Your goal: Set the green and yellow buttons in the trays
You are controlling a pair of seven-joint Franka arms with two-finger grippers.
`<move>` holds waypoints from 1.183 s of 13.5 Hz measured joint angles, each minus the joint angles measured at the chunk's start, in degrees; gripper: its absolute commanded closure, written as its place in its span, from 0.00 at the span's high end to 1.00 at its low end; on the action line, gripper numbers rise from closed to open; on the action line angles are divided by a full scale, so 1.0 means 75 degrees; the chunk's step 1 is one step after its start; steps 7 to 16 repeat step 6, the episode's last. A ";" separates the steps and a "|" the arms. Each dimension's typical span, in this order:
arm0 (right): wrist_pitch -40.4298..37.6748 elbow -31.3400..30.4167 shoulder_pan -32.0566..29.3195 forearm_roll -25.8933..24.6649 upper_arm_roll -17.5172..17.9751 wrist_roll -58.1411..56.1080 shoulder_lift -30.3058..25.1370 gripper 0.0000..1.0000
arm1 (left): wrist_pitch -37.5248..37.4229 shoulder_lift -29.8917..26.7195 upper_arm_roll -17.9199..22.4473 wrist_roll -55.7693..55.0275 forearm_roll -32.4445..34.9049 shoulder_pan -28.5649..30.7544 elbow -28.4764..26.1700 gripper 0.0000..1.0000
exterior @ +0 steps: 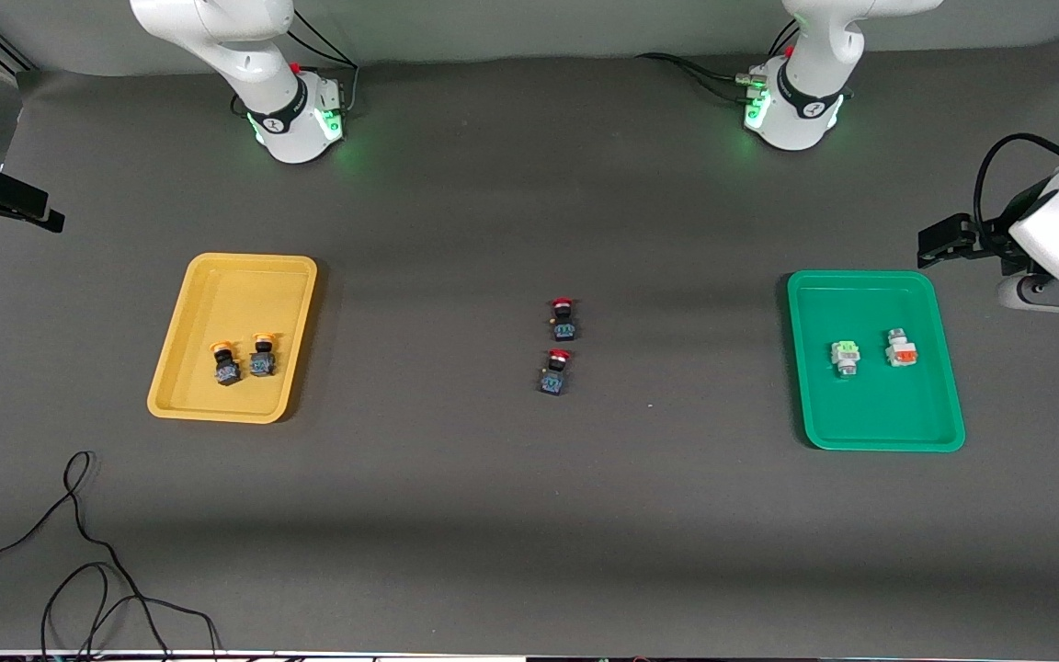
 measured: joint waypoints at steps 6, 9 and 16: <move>-0.0002 0.0000 0.0000 -0.0025 -0.0006 -0.0065 0.0000 1.00 | 0.0000 0.0000 0.0000 0.0000 0.0000 -0.0001 0.0000 1.00; -0.0002 0.0000 0.0000 -0.0025 -0.0006 -0.0065 0.0000 1.00 | 0.0000 0.0000 0.0000 0.0000 0.0000 -0.0001 0.0000 1.00; -0.0002 0.0000 0.0000 -0.0025 -0.0006 -0.0065 0.0000 1.00 | 0.0000 0.0000 0.0000 0.0000 0.0000 -0.0001 0.0000 1.00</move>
